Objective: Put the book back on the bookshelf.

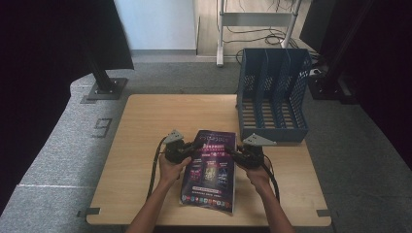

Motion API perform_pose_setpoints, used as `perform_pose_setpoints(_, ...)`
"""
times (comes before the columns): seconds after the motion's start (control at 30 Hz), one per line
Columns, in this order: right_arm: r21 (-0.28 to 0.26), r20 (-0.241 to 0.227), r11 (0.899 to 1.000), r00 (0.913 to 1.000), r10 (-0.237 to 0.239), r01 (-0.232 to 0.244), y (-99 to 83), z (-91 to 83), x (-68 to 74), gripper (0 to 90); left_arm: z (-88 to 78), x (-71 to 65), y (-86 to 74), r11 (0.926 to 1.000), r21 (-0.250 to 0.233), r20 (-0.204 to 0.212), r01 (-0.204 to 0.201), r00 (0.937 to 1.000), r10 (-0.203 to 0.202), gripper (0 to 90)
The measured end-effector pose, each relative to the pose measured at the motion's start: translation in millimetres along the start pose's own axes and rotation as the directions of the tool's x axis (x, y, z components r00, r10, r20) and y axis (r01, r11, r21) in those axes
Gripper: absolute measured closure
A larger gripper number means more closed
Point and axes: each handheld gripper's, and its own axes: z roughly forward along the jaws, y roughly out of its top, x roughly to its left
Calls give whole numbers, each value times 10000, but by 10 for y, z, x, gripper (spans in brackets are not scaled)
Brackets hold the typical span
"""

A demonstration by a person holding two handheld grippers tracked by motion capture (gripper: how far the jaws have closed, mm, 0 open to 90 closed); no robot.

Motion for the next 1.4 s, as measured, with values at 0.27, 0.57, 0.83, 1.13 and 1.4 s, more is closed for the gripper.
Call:
perform_pose_setpoints(0.27,-481,0,9986,9998,-218,218,72,-73,35,735,-77,-75,116,9989,-427,-26,-209,9998,208,848)
perform_pose_setpoints(0.57,-937,133,9940,9983,-561,571,148,-160,100,746,-135,-138,190,9969,-689,-38,-392,9992,390,849)
perform_pose_setpoints(0.83,-1117,124,9917,9980,-621,631,158,-177,118,751,-153,-150,214,9958,-811,-44,-419,9991,417,850)
perform_pose_setpoints(1.13,-1706,211,9811,9958,-895,918,222,-260,147,768,-202,-233,346,9918,-1035,-112,-744,9972,736,851)
perform_pose_setpoints(1.4,-1874,245,9774,9952,-948,977,227,-307,146,773,-205,-274,368,9895,-1147,-149,-881,9961,870,852)
